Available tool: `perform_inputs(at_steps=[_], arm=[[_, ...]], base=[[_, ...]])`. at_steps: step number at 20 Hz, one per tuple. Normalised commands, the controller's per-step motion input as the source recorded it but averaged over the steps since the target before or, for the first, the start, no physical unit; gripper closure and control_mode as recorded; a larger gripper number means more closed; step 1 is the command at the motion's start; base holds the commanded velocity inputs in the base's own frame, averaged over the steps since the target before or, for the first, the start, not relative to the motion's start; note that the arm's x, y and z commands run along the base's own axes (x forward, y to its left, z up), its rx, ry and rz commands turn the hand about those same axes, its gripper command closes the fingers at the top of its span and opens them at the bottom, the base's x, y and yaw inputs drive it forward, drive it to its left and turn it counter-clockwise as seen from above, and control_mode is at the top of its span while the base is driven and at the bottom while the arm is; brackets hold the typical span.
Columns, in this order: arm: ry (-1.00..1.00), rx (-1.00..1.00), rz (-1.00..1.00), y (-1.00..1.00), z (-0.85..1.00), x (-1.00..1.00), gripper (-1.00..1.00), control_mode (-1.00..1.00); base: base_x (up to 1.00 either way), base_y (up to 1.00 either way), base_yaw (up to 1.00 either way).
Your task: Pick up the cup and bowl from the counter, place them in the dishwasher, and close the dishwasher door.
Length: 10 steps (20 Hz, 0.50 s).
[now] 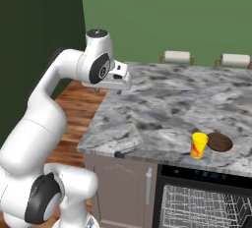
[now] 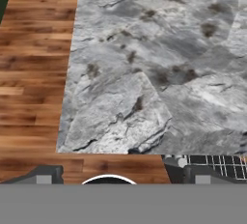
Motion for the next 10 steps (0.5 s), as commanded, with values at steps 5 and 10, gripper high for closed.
perform_inputs(at_steps=[5,10], arm=[[0.00,0.00,0.00,-0.35,-0.03,0.00,-1.00,-1.00],[0.00,0.00,0.00,-0.36,-0.02,0.00,-1.00,-1.00]], base=[[0.00,0.00,0.00],[0.00,0.00,0.00]])
